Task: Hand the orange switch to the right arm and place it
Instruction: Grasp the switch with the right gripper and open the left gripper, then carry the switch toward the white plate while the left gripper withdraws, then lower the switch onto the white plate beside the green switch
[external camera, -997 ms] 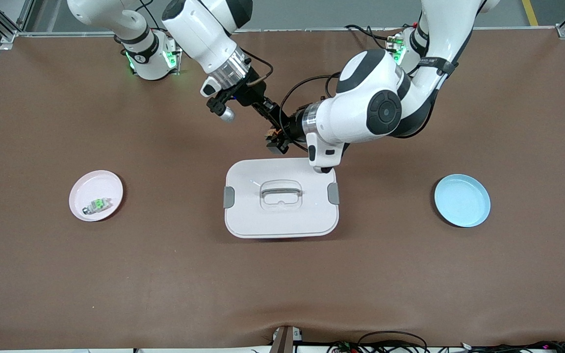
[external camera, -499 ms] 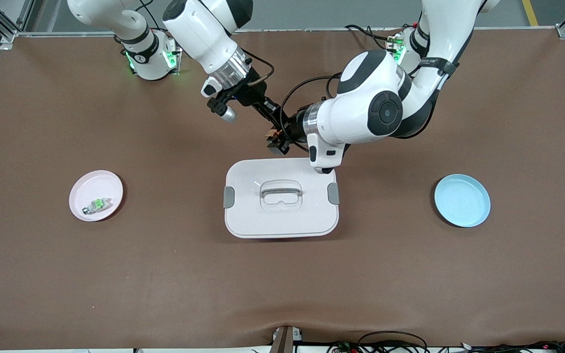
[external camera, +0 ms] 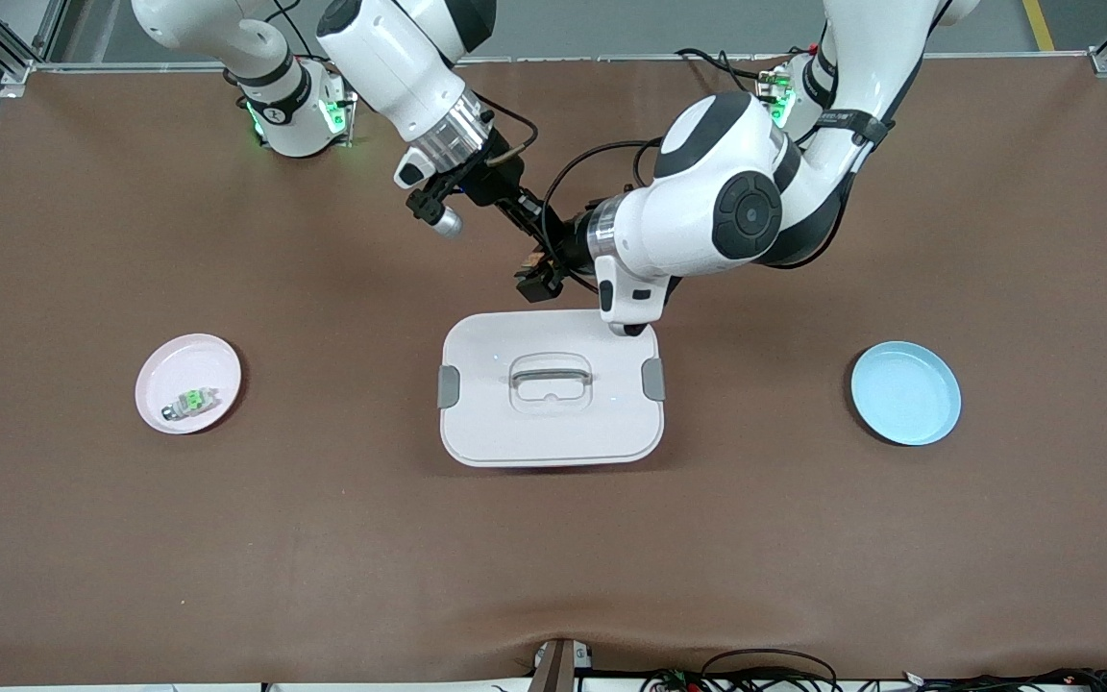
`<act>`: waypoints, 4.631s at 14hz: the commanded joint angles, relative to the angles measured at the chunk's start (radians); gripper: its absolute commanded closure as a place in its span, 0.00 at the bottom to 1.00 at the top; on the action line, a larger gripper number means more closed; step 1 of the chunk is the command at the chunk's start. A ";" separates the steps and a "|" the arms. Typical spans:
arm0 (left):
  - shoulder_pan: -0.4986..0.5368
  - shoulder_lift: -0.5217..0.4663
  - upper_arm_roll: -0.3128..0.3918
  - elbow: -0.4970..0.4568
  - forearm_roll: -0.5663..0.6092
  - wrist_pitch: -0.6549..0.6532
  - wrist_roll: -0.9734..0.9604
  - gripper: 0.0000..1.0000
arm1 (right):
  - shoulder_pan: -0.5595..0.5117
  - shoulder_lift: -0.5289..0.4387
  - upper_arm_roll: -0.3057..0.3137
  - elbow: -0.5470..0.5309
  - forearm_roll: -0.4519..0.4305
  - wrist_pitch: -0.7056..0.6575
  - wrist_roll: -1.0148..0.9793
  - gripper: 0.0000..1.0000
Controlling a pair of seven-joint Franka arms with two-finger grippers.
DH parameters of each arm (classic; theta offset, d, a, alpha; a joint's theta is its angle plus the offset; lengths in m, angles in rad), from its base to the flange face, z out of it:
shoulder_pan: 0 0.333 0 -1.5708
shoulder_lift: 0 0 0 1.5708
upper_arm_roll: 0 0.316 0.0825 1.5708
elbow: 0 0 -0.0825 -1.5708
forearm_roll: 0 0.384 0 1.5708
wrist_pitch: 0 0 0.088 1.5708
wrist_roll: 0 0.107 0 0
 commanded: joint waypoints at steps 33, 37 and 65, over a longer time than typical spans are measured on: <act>0.433 -0.182 0.026 0.008 0.677 -0.291 0.627 0.00 | -0.783 -0.114 -0.012 0.106 -0.509 -0.913 -2.058 0.96; 0.511 -0.214 0.039 0.010 0.668 -0.300 0.742 0.00 | -0.903 -0.056 -0.012 0.103 -0.515 -0.825 -2.398 0.95; 0.435 -0.552 0.286 -0.219 0.530 -0.391 1.299 0.00 | -1.124 0.277 -0.012 -0.184 -0.515 -0.173 -2.974 0.92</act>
